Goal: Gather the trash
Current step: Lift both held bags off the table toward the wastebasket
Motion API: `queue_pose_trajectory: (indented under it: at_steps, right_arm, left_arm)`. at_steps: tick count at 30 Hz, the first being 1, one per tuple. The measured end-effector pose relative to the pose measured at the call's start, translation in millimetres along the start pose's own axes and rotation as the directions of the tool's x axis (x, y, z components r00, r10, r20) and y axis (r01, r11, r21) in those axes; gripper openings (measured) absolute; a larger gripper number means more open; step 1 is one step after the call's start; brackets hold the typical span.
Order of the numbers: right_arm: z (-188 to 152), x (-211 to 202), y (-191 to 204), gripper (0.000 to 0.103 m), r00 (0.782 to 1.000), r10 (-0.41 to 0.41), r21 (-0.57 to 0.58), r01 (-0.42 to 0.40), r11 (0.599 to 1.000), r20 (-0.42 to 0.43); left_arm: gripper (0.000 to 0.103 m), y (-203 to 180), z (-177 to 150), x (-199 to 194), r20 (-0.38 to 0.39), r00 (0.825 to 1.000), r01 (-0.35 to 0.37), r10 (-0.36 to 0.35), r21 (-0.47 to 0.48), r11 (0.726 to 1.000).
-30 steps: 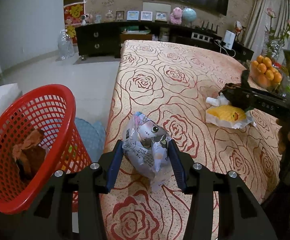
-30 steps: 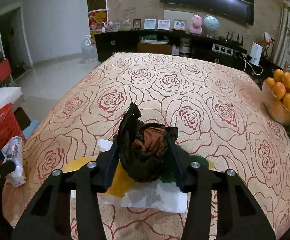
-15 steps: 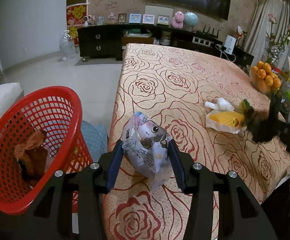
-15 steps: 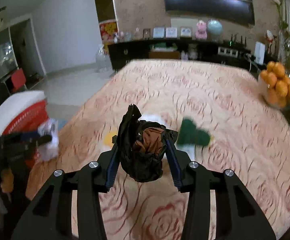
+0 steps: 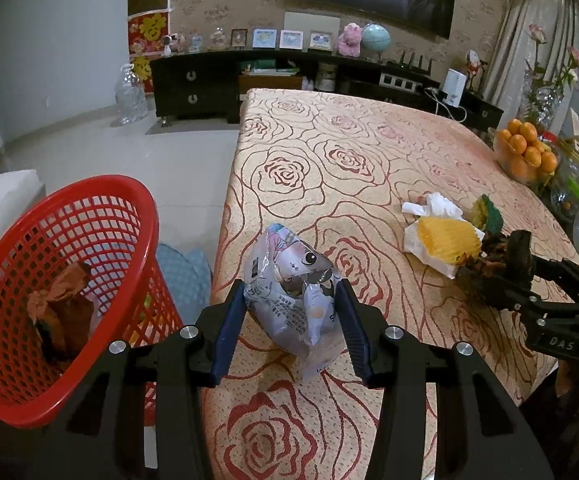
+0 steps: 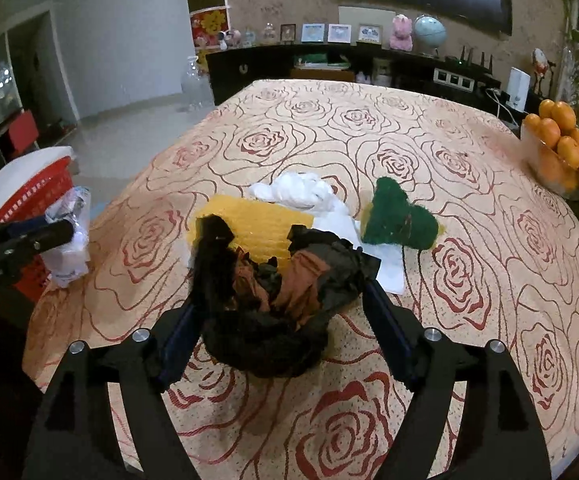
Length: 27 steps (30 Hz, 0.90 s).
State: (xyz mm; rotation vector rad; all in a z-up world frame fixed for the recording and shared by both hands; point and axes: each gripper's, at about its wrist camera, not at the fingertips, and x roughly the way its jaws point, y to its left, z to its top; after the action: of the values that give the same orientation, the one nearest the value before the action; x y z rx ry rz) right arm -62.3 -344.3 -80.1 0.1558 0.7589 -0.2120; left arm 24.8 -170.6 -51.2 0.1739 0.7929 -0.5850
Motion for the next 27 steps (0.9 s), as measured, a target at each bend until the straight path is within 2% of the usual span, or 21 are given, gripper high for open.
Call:
queue_pose_trajectory:
  at_steps: [4,7,17,27]
  right_arm:
    - [-3,4,0,0.053,0.999,0.008,-0.013,-0.008,1.000,-0.041]
    - [-3,-2,-1,0.047,0.999,0.009,-0.006,-0.009,1.000,-0.032]
    - [5,-42,-11,0.046,0.993,0.005,0.056,-0.012,0.998,0.114]
    - [17,-56,-13,0.046,0.989,-0.005,0.072,-0.006,0.997,0.151]
  left_arm:
    - [0.044,0,0,0,0.000,1.000,0.000,0.000,-0.002,1.000]
    - [0.044,0,0,-1,0.005,1.000,0.000,0.000,-0.005,1.000]
    - [0.044,3,6,-21,0.064,0.998,0.003,-0.002,-0.018,1.000]
    - [0.044,15,20,-55,0.136,0.990,-0.019,0.023,-0.031,0.999]
